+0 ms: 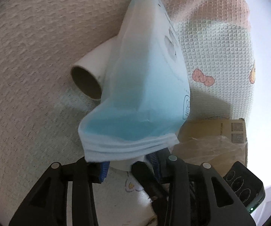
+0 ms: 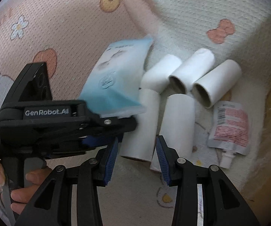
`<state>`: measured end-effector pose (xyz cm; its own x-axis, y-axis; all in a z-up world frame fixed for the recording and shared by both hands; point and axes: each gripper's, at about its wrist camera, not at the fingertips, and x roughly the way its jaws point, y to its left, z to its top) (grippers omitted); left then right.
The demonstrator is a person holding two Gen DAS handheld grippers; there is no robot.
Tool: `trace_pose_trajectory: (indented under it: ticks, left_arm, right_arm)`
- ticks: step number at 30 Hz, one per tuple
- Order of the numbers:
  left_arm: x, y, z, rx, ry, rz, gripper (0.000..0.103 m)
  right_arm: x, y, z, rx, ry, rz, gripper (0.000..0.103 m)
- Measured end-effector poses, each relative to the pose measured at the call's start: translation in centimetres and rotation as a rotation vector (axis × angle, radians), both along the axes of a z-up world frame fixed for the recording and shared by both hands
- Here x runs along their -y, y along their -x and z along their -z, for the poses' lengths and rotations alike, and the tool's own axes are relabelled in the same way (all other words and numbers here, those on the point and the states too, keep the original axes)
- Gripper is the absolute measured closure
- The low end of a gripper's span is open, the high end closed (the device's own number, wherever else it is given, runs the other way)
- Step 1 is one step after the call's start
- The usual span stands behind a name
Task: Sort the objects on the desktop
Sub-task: 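Close the right tool on a standing white tube while the left tool grips it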
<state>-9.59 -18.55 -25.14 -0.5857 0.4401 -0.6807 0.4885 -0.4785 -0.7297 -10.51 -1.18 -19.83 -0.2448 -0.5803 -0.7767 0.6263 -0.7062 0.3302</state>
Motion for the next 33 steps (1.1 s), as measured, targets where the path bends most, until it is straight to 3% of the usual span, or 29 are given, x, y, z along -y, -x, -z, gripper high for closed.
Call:
trace_pose_trajectory:
  ticks: [5, 11, 24, 33]
  left_arm:
    - [-0.6, 1.0, 0.2, 0.022, 0.017, 0.019, 0.061]
    - [-0.7, 0.4, 0.2, 0.030, 0.025, 0.035, 0.061]
    - [-4.9, -5.3, -1.6, 0.070, 0.225, 0.151, 0.062]
    - [-5.1, -7.6, -1.5, 0.109, 0.208, 0.156, 0.062]
  right_arm:
    - [0.7, 0.1, 0.7, -0.008, -0.055, -0.001, 0.065]
    - [0.2, 0.1, 0.7, 0.040, -0.025, 0.003, 0.065]
    - [-2.1, -4.4, 1.6, 0.238, 0.012, 0.060, 0.065]
    - [-2.9, -6.5, 1.3, 0.276, 0.030, 0.079, 0.065]
